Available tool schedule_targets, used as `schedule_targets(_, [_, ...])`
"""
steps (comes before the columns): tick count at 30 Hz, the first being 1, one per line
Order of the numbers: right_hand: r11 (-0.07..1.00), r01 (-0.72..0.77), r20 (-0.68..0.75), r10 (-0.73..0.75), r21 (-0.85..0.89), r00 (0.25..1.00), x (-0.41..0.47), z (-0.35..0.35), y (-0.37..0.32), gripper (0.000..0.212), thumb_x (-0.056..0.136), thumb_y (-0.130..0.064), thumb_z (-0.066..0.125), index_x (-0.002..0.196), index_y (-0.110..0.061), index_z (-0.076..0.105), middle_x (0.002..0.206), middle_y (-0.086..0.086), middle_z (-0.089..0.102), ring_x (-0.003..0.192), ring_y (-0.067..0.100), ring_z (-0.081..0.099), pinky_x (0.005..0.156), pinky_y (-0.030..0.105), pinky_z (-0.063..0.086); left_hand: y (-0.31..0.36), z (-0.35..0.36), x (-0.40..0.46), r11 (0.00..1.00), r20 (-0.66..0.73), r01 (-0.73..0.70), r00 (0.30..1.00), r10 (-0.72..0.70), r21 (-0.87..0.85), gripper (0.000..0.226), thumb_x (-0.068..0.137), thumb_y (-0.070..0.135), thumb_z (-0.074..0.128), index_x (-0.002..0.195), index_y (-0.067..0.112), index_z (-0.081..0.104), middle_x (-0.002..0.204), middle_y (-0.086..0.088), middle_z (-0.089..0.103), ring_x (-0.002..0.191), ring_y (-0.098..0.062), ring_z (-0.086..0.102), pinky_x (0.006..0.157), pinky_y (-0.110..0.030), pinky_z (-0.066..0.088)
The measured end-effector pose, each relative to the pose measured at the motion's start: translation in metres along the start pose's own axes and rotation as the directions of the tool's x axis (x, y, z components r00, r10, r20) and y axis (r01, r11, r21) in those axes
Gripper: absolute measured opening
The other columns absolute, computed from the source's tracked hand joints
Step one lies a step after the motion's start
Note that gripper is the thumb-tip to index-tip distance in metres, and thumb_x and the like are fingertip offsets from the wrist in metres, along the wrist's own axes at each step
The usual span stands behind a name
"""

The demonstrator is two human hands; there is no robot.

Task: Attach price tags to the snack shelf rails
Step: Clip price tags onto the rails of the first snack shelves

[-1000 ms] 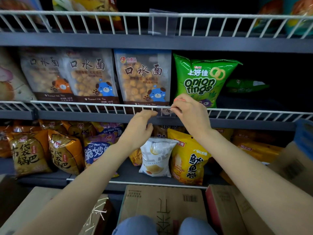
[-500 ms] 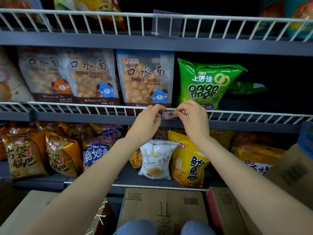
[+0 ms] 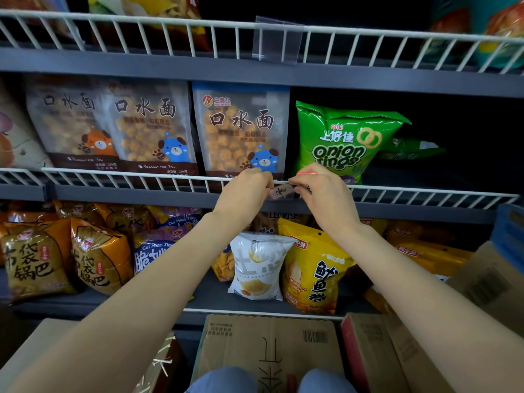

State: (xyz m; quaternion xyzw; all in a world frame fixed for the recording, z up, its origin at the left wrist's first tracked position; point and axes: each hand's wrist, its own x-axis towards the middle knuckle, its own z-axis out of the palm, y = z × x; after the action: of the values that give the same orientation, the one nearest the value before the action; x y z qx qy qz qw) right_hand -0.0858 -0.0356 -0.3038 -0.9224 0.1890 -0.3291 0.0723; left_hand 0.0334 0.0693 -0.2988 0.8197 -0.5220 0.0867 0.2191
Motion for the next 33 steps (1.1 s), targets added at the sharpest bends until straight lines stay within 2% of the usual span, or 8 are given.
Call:
schedule_targets(6, [0.990,0.021,-0.003,-0.022,-0.142,1.000,-0.002,0.008,-0.003,0.023,0.088,-0.010,0.060,0.108,-0.014,0.068,0.108,0.003,0.059,0.087,0.029,0.062,0.067,0.039,0.053,0.000,0.003,0.000,0.996,-0.046,-0.019,0.999,0.023,0.087,0.008,0.090,0.007,0.053,0.097,0.007,0.057,0.097,-0.011,0.059,0.091,-0.028,0.055,0.073,-0.042,0.050])
schedule_targets(11, [0.995,-0.048,-0.034,0.045,-0.089,0.998,-0.007,0.010,-0.003,0.025,0.090,-0.011,0.057,0.113,-0.016,0.067,0.109,0.003,0.058,0.088,0.029,0.061,0.069,0.041,0.053,0.002,0.004,-0.002,0.964,-0.036,-0.076,0.995,0.088,0.255,0.020,0.083,-0.007,0.052,0.095,0.008,0.051,0.090,-0.011,0.058,0.078,-0.025,0.050,0.061,-0.034,0.041])
schedule_targets(18, [0.994,-0.075,-0.007,0.074,-0.085,0.997,-0.007,0.006,0.002,0.030,0.092,-0.011,0.053,0.119,-0.018,0.064,0.109,0.004,0.056,0.093,0.030,0.060,0.074,0.043,0.052,0.008,-0.004,0.001,0.908,0.050,-0.189,0.982,0.184,0.375,0.030,0.083,-0.011,0.046,0.107,0.007,0.051,0.104,-0.012,0.054,0.099,-0.031,0.052,0.064,-0.031,0.034])
schedule_targets(22, [0.991,-0.089,0.021,0.092,-0.102,0.996,-0.004,0.004,0.001,0.030,0.092,-0.011,0.053,0.119,-0.019,0.064,0.110,0.004,0.055,0.097,0.030,0.058,0.076,0.042,0.051,0.012,-0.007,-0.003,0.907,0.041,-0.220,0.974,0.221,0.360,0.052,0.079,-0.014,0.047,0.123,0.011,0.038,0.092,-0.011,0.047,0.079,-0.029,0.043,0.062,-0.032,0.032])
schedule_targets(24, [0.990,-0.090,0.031,0.094,-0.111,0.995,-0.003,0.002,0.001,0.030,0.092,-0.011,0.052,0.119,-0.019,0.064,0.111,0.004,0.055,0.098,0.029,0.058,0.076,0.041,0.050,0.012,-0.007,-0.004,0.909,0.026,-0.211,0.976,0.217,0.360,0.049,0.078,-0.015,0.046,0.118,0.011,0.039,0.088,-0.010,0.046,0.077,-0.029,0.043,0.060,-0.033,0.030])
schedule_targets(27, [0.988,-0.087,0.035,0.092,-0.124,0.995,-0.003,0.001,0.000,0.030,0.093,-0.011,0.052,0.119,-0.019,0.063,0.113,0.003,0.056,0.100,0.028,0.058,0.078,0.040,0.049,0.008,-0.003,-0.002,0.898,0.024,-0.188,0.981,0.194,0.398,0.037,0.079,-0.012,0.045,0.111,0.008,0.046,0.098,-0.011,0.054,0.094,-0.032,0.051,0.066,-0.032,0.028])
schedule_targets(30, [0.987,-0.084,0.033,0.089,-0.134,0.995,-0.004,0.001,-0.002,0.030,0.093,-0.010,0.051,0.120,-0.018,0.063,0.113,0.004,0.056,0.099,0.028,0.058,0.077,0.040,0.049,0.007,0.003,-0.002,0.900,-0.010,-0.139,0.987,0.158,0.412,0.031,0.083,-0.008,0.047,0.108,0.009,0.051,0.103,-0.008,0.056,0.102,-0.031,0.049,0.074,-0.034,0.028])
schedule_targets(33, [0.987,-0.079,0.024,0.083,-0.142,0.996,-0.004,0.001,-0.001,0.031,0.093,-0.010,0.051,0.120,-0.017,0.063,0.112,0.004,0.056,0.098,0.028,0.058,0.075,0.038,0.048,0.008,0.009,-0.005,0.895,-0.087,-0.111,0.983,0.163,0.432,0.025,0.081,-0.005,0.055,0.100,0.010,0.058,0.099,-0.009,0.057,0.099,-0.030,0.048,0.072,-0.036,0.027])
